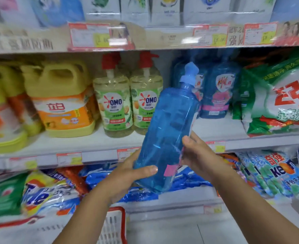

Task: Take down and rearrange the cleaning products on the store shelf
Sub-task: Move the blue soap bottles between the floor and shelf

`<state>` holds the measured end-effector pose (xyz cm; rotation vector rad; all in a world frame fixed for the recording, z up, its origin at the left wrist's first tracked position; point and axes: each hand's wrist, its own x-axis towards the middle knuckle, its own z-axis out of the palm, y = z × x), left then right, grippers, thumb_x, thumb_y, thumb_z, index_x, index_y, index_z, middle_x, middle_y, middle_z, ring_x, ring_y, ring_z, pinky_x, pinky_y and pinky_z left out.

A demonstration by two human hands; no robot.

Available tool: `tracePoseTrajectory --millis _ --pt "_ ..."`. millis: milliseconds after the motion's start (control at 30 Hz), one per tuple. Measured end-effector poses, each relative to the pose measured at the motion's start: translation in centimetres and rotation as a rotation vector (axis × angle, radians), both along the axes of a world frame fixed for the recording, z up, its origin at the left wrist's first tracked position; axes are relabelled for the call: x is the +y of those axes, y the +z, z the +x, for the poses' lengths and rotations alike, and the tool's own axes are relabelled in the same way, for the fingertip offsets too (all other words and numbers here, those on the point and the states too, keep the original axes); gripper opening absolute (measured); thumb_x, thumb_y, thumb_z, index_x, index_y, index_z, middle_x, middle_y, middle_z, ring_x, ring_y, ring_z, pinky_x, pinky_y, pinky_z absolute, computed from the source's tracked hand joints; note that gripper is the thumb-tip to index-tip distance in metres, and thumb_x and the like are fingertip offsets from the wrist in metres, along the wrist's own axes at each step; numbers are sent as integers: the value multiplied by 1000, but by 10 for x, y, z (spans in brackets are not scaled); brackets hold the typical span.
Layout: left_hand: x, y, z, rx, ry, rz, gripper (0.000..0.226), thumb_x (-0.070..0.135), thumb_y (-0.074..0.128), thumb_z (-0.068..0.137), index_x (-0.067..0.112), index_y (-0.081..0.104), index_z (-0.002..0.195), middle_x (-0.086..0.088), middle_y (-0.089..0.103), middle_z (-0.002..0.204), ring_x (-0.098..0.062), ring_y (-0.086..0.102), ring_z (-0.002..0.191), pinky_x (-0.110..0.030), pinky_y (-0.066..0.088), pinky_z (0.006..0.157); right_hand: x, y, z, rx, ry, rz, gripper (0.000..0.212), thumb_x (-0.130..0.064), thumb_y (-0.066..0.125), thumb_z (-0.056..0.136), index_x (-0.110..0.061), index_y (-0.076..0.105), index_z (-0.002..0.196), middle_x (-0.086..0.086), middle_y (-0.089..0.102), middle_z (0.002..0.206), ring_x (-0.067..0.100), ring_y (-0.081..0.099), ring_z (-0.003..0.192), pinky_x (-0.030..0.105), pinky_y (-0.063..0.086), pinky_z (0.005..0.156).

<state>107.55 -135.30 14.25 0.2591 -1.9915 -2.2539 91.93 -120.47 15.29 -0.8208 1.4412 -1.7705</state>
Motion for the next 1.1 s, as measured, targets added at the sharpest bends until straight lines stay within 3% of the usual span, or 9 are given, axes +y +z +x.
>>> tracePoseTrajectory --millis 67,133,300,433,600,733,833,1000,1100 --pt "-3 -10 16 42 111 79 74 29 81 49 22 61 119 0 75 109 -17 72 97 -26 57 74 -9 7 10 60 67 65 110 -63 89 48 -23 45 140 13 62 134 28 65 116 46 57 86" --pt "-8 -17 28 49 214 84 80 32 84 47 23 60 123 2 74 112 -15 71 100 -28 56 79 -14 18 17 142 54 110 94 -53 84 53 -28 47 135 7 67 127 20 67 113 42 59 85" --pt "-16 -23 50 10 441 -349 95 34 92 62 57 33 133 31 48 132 13 52 115 -11 47 86 -39 25 48 166 -61 75 87 -56 78 62 -37 41 138 -13 66 126 8 68 107 41 61 76" --pt "-12 -20 56 -23 439 -583 97 61 81 49 80 11 115 40 26 125 17 31 121 -19 38 95 -53 24 59 154 -241 -103 82 -39 82 65 -38 42 137 -13 67 122 8 69 104 25 57 61" --pt "-28 -9 62 -70 360 -588 107 66 78 43 65 18 132 29 28 138 1 33 129 -30 37 105 -51 30 53 148 -198 -173 98 -41 80 51 -31 41 140 -12 70 118 10 70 104 27 57 69" --pt "-48 -15 72 -84 158 -89 92 49 90 47 40 52 130 10 68 123 -15 63 116 -37 52 96 -45 30 48 133 -61 -147 98 -39 78 52 -26 42 142 1 66 128 22 67 111 46 58 77" --pt "-43 -22 75 -112 117 112 90 27 93 47 15 56 128 -6 73 112 -19 71 98 -30 58 75 -41 32 49 139 81 -92 112 -44 90 44 -24 41 143 4 66 128 24 66 111 52 58 78" --pt "-18 -12 67 -21 363 -214 85 33 95 51 37 52 124 19 71 107 9 65 94 -11 51 71 -42 44 44 278 -119 -88 93 -28 88 57 -42 40 135 -4 70 120 17 70 107 46 56 86" --pt "-7 -6 65 -44 426 -399 93 47 91 55 46 38 131 23 61 119 9 60 104 -16 54 80 -38 45 39 287 -171 -111 106 -44 93 48 -27 43 139 -2 73 112 18 72 101 39 58 79"
